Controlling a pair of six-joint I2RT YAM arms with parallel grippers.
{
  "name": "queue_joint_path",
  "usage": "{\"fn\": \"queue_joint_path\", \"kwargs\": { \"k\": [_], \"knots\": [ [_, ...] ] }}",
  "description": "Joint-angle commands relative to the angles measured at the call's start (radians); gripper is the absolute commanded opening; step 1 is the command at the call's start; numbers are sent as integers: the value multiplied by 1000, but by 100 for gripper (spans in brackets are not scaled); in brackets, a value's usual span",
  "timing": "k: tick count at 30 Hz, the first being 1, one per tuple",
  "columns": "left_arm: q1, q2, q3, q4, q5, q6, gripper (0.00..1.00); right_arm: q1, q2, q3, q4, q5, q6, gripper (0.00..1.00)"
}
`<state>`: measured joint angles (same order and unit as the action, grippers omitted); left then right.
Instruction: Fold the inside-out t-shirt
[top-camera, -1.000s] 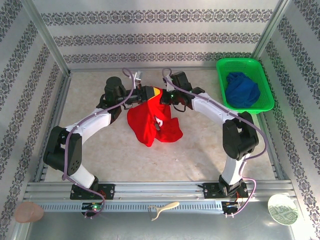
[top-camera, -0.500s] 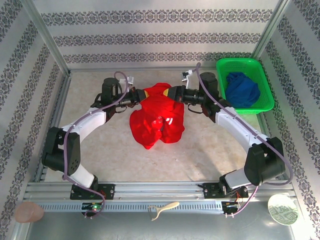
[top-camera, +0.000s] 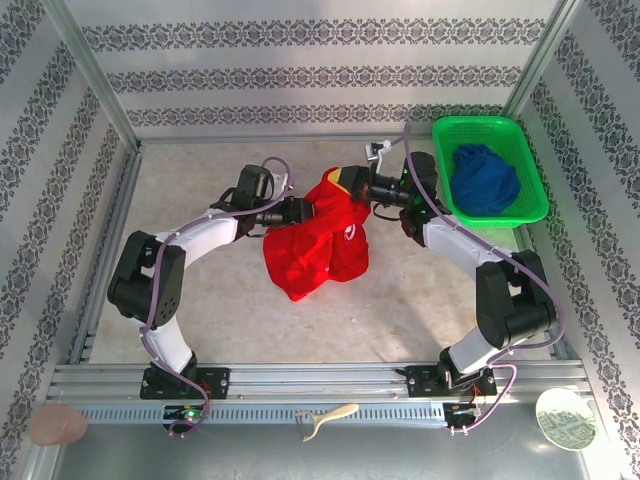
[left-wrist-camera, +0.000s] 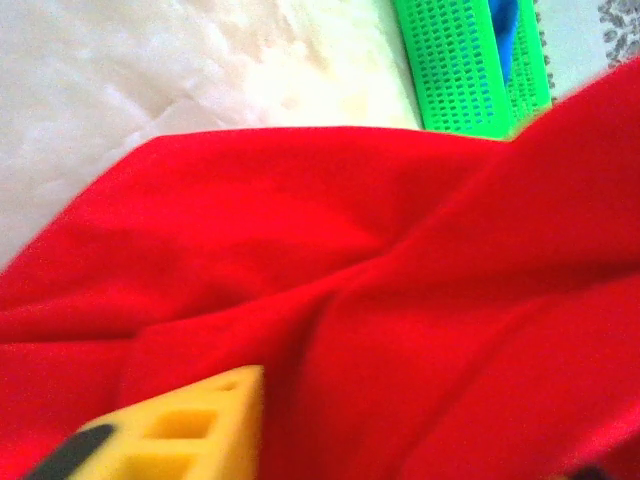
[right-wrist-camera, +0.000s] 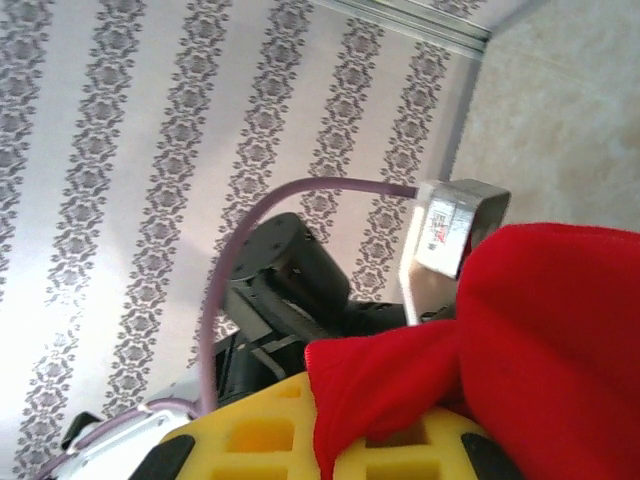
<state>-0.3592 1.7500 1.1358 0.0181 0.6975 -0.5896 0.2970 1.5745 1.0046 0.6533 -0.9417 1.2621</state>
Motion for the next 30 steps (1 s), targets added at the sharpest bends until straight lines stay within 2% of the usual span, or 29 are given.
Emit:
{"fn": "queue_joint_path", "kwargs": {
  "k": [1, 3, 8, 14, 20, 25, 30],
  "knots": [
    [41, -92, -5, -114, -84, 53, 54, -34, -31, -10, 258, -42, 39, 0],
    [60, -164, -5, -136, -87, 42, 61, -47, -27, -42, 263, -32, 37, 0],
    [69, -306, -23, -104, -66, -29, 68, -55, -25, -73, 270, -30, 37, 0],
    [37, -335, 23, -25, -59, -99, 67, -55, -26, -83, 269, -31, 36, 0],
    [-32, -253, 112, 67, 16, -121, 53, -53, -22, -82, 269, -34, 39, 0],
    [-103, -199, 149, 93, 58, -101, 55, -53, -9, -76, 269, -34, 42, 0],
    [-128, -194, 147, 46, 43, -69, 56, -53, 4, -67, 270, -34, 46, 0]
  ]
}}
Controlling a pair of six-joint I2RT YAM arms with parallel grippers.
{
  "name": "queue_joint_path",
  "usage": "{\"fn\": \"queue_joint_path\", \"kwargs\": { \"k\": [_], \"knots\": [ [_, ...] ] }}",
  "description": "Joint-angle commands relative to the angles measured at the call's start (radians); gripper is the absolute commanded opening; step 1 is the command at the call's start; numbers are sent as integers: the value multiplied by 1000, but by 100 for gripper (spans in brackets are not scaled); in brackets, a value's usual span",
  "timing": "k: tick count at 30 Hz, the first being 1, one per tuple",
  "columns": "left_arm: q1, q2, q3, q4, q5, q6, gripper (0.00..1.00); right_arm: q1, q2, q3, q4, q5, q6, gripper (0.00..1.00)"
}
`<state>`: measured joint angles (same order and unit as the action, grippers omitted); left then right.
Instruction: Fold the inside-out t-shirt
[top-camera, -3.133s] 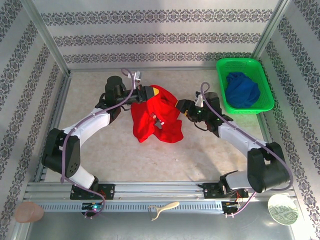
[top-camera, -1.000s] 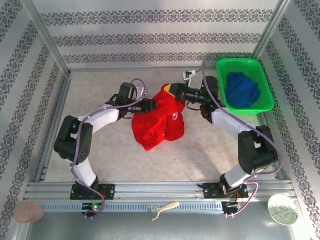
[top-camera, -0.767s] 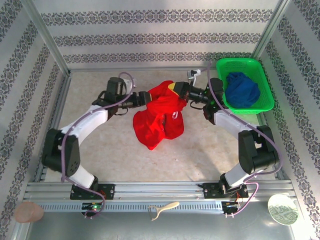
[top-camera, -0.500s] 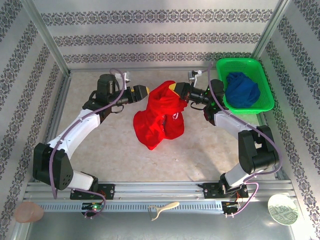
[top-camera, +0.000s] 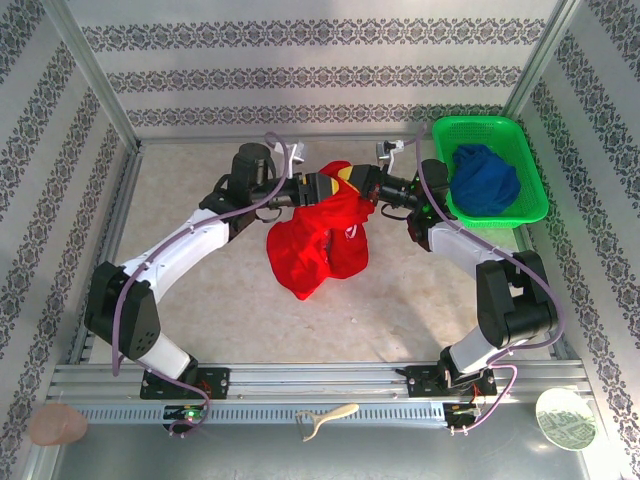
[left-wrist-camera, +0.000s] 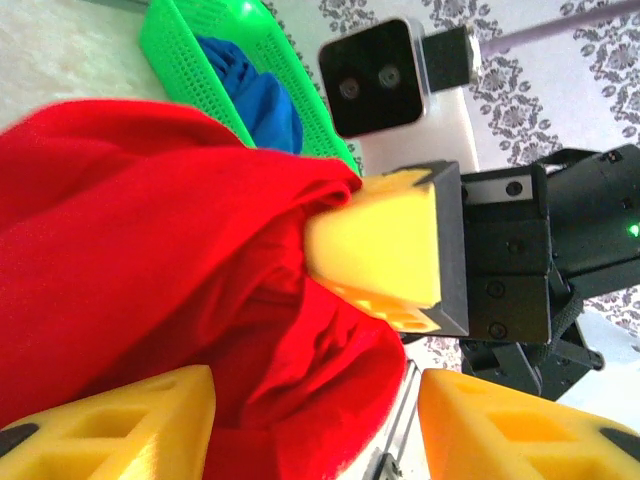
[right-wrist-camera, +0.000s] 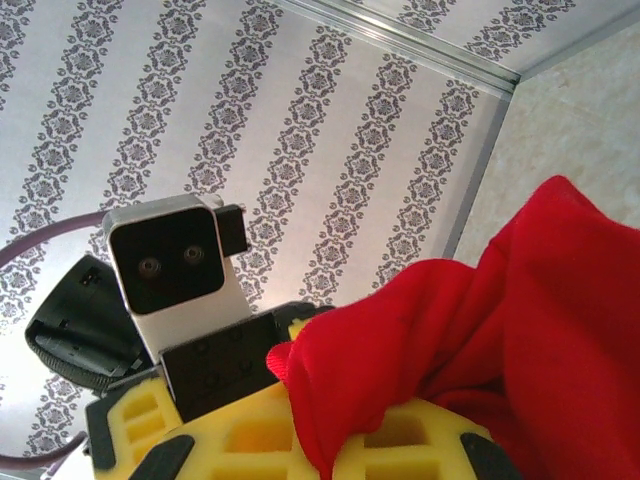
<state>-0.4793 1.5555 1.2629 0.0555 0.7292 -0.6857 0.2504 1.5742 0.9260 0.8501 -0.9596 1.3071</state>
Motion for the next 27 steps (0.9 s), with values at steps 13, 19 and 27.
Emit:
{"fn": "queue_joint_path", "kwargs": {
  "k": [13, 19, 27],
  "knots": [
    [-19, -42, -29, -92, -20, 111, 56, -13, 9, 1, 73, -11, 4, 0],
    [-22, -45, -34, -91, -19, 114, 50, -13, 11, 2, 73, -11, 3, 0],
    [-26, 16, 37, -32, -15, 70, 13, -13, 1, -31, 73, -5, 2, 0]
  ]
}}
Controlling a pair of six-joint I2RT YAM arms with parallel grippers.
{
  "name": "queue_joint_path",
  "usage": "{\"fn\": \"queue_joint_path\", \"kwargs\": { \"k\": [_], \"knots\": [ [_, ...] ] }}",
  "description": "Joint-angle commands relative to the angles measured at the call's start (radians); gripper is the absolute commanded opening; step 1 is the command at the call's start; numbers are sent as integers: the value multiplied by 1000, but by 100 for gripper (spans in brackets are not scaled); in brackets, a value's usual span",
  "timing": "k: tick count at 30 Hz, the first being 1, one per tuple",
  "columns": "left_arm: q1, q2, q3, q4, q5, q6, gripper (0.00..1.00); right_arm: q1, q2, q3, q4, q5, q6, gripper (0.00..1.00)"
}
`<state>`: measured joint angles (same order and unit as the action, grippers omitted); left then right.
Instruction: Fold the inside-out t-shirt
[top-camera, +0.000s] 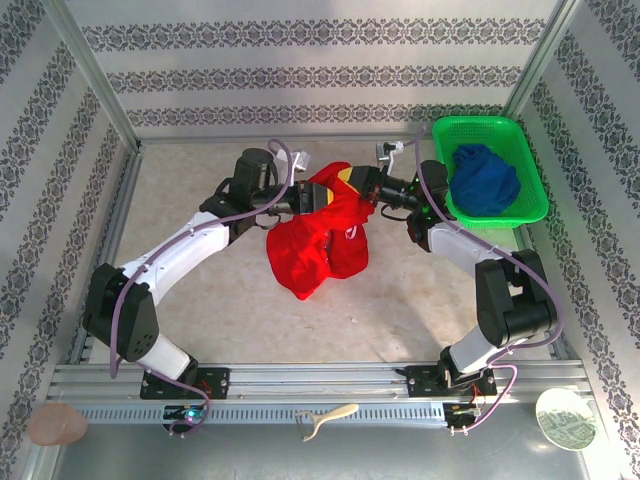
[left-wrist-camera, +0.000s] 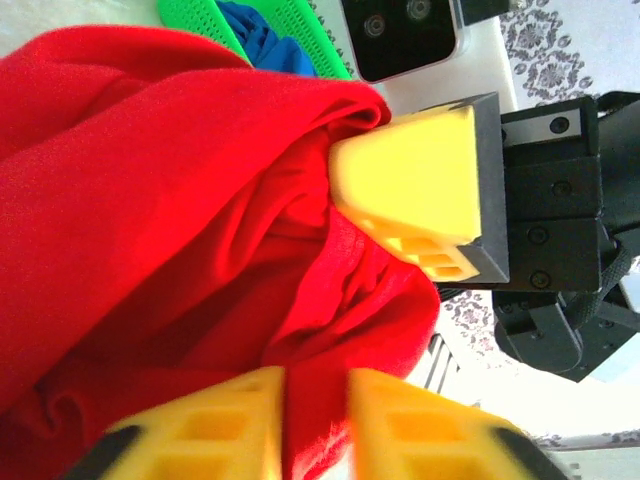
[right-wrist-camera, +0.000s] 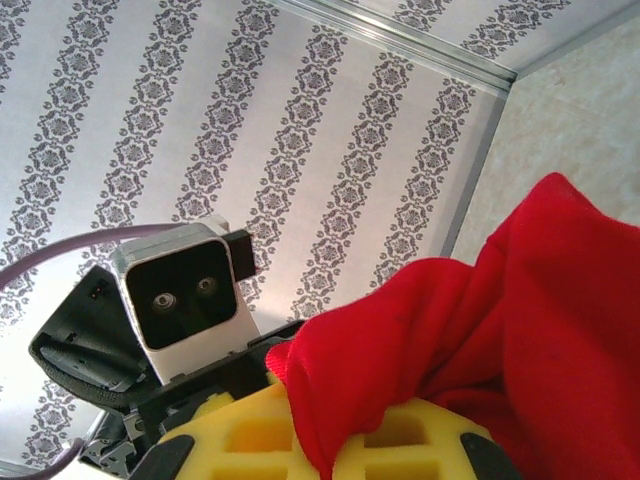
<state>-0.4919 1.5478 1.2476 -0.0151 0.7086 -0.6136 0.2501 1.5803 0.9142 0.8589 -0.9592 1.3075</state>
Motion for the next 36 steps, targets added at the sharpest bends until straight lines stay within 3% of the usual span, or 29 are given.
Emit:
{"fn": "queue_joint_path", "kwargs": {
  "k": [1, 2, 4, 5, 8, 10, 13, 16, 18, 19, 25, 30, 36],
  "knots": [
    [-13, 30, 66, 50, 9, -13, 2, -15, -5, -23, 62, -3, -2, 0],
    [-12, 35, 85, 60, 12, -29, 0, -15, -5, -28, 49, 4, -9, 3],
    [-6, 37, 132, 77, 17, -64, 0, -27, -9, -41, -19, 24, -45, 40],
    [0, 33, 158, 97, 18, -101, 0, -39, -15, -52, -71, 49, -68, 51],
    [15, 18, 231, 200, 22, -238, 0, -88, -53, -90, -169, 100, -97, 67],
    [16, 19, 286, 226, 25, -287, 0, -119, -97, -104, -215, 114, -101, 69],
    [18, 26, 378, 40, -36, -248, 0, -147, -183, -79, -355, 125, -156, 68],
    [10, 5, 381, 78, -50, -259, 0, -150, -279, -17, -572, 151, -254, 67],
    [10, 11, 450, -157, -141, -159, 0, -142, -339, 37, -730, 185, -340, 65],
    [10, 12, 456, -181, -148, -137, 0, -129, -364, 69, -817, 210, -390, 64],
    [1, -27, 338, -20, -194, -258, 0, 2, -406, 260, -1135, 357, -590, 67],
    [-23, -33, 332, -30, -234, -279, 0, 160, -323, 391, -1216, 532, -676, 75],
    [-54, -32, 352, -20, -250, -300, 0, 254, -201, 412, -1208, 758, -707, 73]
  ]
}}
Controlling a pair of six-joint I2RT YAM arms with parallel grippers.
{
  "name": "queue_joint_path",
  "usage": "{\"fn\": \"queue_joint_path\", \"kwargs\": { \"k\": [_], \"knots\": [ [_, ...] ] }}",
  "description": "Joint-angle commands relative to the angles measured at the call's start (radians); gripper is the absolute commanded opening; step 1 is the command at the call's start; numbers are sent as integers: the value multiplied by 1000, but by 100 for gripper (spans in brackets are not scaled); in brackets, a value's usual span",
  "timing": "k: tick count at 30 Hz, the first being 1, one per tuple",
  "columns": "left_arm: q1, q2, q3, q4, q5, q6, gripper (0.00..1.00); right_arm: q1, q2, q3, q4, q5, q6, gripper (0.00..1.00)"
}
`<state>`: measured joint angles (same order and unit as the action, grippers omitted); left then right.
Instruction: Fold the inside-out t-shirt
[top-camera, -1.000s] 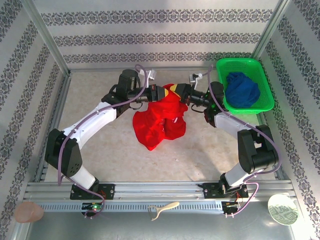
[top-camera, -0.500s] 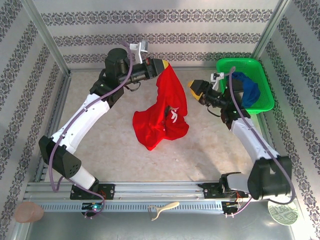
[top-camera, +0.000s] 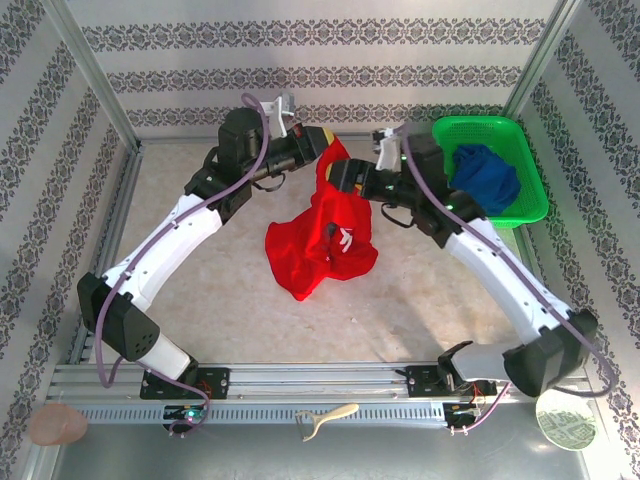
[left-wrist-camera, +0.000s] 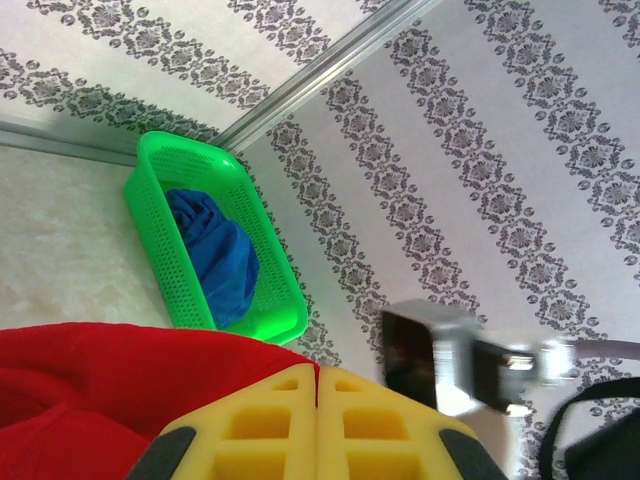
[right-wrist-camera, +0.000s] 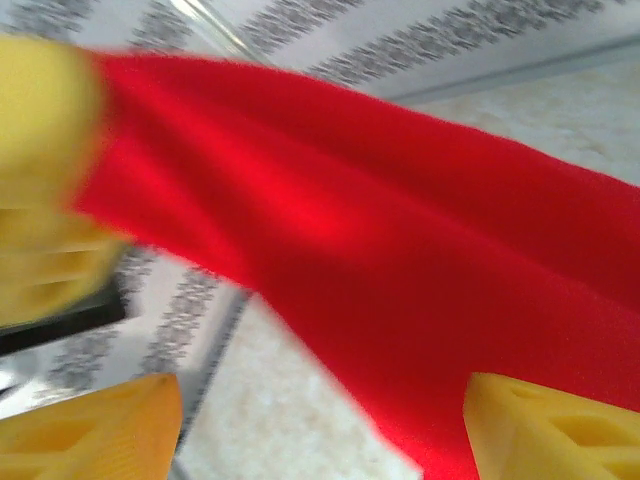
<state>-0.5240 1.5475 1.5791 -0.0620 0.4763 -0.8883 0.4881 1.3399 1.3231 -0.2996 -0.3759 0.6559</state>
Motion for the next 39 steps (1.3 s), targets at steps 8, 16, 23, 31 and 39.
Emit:
{"fn": "queue_joint_path", "kwargs": {
  "k": [8, 16, 23, 31, 39],
  "knots": [
    [-87, 6, 27, 243, 148, -106, 10, -41, 91, -100, 75, 221, -33, 0],
    [-18, -99, -181, 254, 80, -5, 68, -147, -53, -417, 334, 17, -19, 0],
    [63, -67, -317, -8, 41, 120, 68, -157, -153, -580, 406, -40, 17, 0],
    [26, 127, -278, -53, 190, 142, 68, -146, -208, -635, 374, -49, 22, 0],
    [-30, 235, -168, -96, 198, 182, 69, -138, -199, -641, 373, -54, 24, 0]
  ]
}}
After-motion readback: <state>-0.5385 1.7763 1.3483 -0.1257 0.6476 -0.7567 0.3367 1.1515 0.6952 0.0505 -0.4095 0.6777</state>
